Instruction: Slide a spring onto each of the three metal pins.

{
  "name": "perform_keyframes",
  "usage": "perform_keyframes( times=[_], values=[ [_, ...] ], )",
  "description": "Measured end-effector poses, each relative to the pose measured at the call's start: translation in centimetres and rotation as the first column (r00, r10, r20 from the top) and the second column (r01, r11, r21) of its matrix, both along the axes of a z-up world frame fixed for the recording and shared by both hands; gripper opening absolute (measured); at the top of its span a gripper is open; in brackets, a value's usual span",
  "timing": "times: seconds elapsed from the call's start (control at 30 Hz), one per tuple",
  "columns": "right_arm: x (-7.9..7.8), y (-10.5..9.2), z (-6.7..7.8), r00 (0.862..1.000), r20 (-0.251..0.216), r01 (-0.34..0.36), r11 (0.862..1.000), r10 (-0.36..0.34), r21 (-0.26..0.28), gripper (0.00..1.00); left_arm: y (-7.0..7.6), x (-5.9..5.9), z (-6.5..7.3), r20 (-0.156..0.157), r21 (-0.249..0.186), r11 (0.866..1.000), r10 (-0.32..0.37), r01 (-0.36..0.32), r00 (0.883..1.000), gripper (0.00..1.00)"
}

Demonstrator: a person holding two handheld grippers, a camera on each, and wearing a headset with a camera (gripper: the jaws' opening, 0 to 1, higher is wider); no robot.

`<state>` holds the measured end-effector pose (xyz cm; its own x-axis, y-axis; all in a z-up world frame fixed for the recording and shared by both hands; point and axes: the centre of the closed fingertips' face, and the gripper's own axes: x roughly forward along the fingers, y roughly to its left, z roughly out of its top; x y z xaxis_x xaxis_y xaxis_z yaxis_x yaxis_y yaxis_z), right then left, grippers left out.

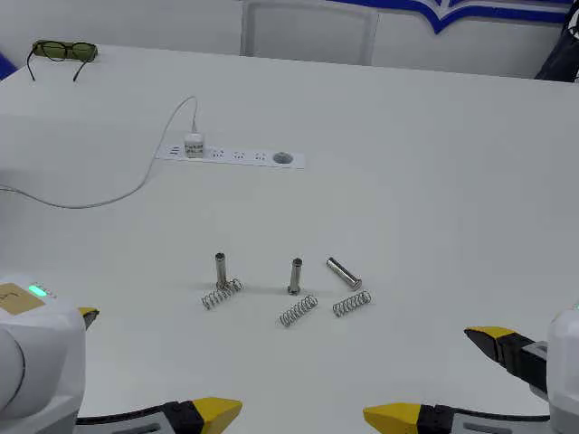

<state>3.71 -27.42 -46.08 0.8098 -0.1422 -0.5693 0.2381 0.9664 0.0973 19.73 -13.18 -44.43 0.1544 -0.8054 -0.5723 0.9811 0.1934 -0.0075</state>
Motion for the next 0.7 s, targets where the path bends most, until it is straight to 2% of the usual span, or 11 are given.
perform_keyframes(
  times=[0.7],
  values=[
    [-0.33,0.32,0.02,1.0,-0.003,-0.003,1.0,0.003,-0.006,0.92,0.19,-0.24,0.12,-0.004,0.0,1.0,-0.011,0.011,1.0,0.97]
  ],
)
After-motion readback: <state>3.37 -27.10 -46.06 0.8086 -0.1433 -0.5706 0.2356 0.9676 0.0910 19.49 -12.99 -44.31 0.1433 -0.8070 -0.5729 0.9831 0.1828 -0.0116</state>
